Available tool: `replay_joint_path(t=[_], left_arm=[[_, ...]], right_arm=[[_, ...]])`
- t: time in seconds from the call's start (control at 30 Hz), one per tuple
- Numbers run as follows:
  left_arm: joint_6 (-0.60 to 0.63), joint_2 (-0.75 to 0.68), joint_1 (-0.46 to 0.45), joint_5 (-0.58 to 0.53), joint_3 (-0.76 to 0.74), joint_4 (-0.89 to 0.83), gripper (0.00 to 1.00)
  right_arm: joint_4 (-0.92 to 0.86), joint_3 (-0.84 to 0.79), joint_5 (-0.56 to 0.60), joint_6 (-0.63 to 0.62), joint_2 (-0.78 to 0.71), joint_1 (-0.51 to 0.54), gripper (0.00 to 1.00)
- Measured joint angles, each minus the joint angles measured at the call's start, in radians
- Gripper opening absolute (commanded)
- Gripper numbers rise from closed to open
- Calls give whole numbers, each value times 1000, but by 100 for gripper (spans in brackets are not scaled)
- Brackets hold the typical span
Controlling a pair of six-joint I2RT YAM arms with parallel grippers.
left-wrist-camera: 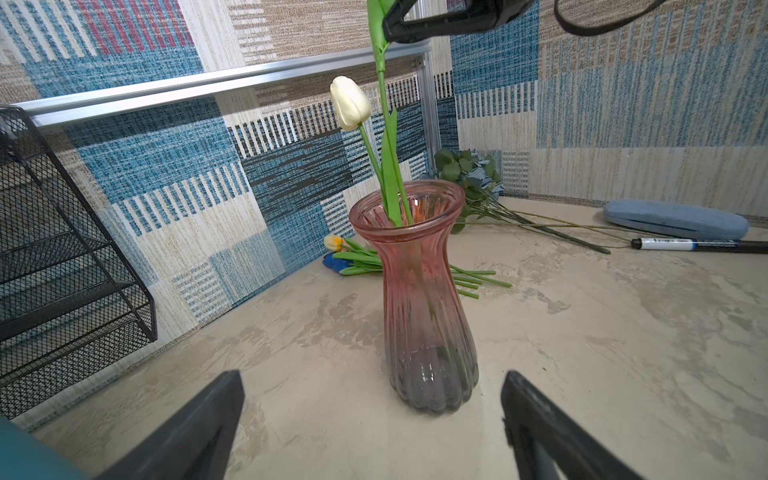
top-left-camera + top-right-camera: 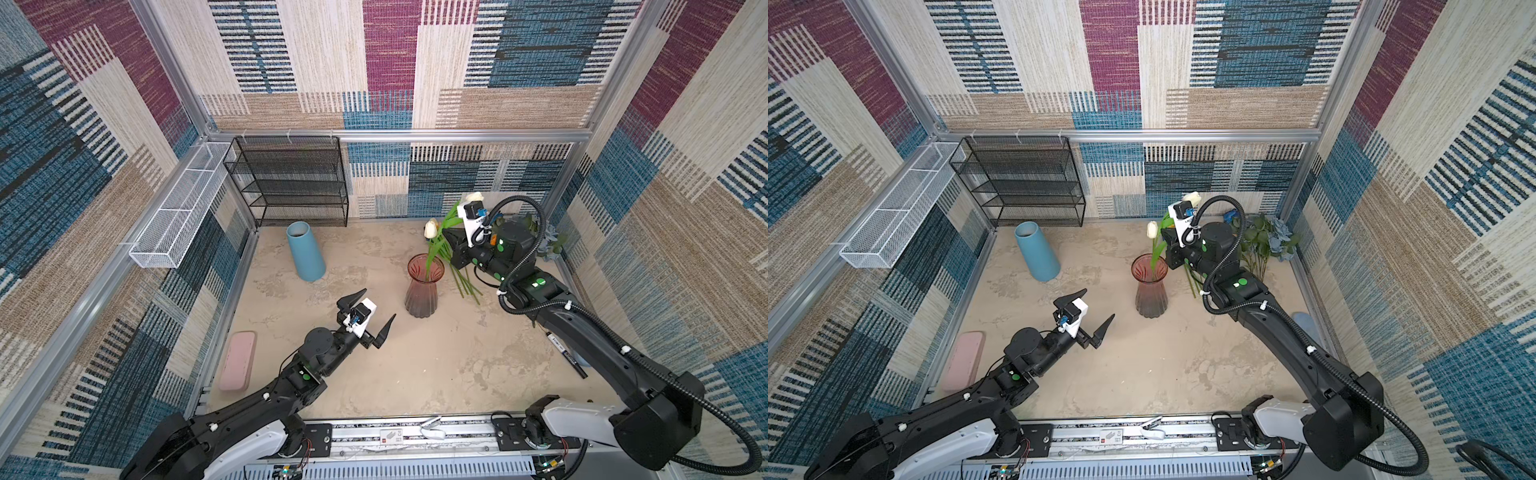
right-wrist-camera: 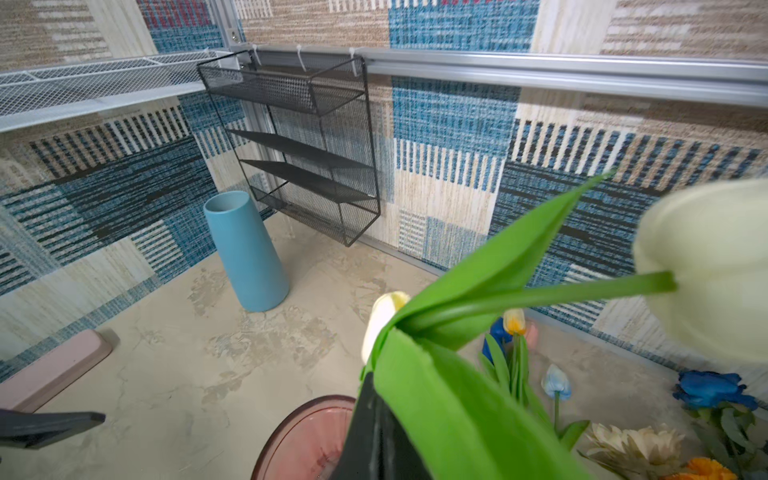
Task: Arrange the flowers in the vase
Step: 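Lower the white tulip stem into the pink vase and open the right gripper, then move the right gripper back down over the tulip bunch on the table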
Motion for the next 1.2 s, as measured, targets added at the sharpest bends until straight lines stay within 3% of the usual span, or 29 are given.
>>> replay_joint_path(t=[0.23,0.4,0.7,0.97,1.07,1.2], left_arm=[[0,24,0,-15,-1,3,99],[-2,40,0,-14,-1,13,99],[-2,32,0,-17,-6,12,99],[2,-2,0,-21,-6,11,99],[2,-6,0,-21,-6,9,99],[2,-29,0,-16,-5,1,99]], right_arm=[[-19,-57,27,-4,14,51,9],[-74,-45,71,10,56,53,40],[-172,-10,153,45,47,53,68],[-235,76,161,72,-33,35,78],[-241,105,161,101,-49,-15,78],[-215,116,73,161,-52,-149,75]])
